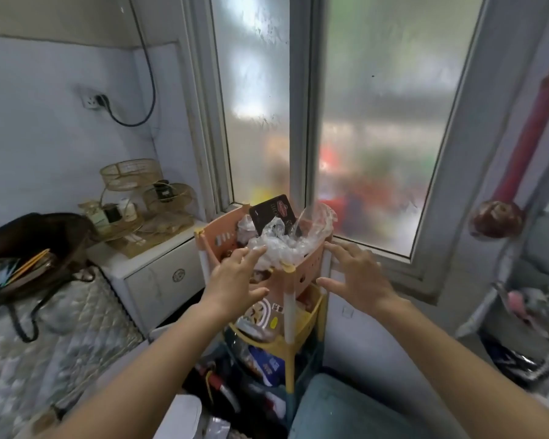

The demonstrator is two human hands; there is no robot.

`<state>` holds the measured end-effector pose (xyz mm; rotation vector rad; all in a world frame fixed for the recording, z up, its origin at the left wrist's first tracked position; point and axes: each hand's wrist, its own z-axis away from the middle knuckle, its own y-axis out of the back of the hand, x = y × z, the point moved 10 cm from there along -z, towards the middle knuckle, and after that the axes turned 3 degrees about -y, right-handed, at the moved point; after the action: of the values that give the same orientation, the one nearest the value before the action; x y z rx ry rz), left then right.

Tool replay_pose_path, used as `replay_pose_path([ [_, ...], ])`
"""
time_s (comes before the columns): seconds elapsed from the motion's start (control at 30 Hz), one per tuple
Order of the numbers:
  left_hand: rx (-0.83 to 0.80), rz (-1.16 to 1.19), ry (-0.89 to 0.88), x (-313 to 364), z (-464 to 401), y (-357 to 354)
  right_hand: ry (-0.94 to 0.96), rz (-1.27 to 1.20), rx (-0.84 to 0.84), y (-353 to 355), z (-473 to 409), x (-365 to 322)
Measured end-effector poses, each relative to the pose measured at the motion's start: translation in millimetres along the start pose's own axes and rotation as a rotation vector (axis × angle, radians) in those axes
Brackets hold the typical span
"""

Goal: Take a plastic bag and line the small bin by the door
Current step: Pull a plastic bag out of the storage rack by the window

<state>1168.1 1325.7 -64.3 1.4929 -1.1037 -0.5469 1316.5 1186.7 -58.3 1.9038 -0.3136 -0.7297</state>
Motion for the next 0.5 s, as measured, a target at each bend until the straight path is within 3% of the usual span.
replay_pose_path([
  [0.2,-0.009,0.208,0.080,-42,-109,-39,0.043,0.046,-0.068,-47,-123,39],
  [0.5,-0.246,0.181,0.118,-85,-201,-119,0.280,0.143,-0.315,-129,-228,82],
])
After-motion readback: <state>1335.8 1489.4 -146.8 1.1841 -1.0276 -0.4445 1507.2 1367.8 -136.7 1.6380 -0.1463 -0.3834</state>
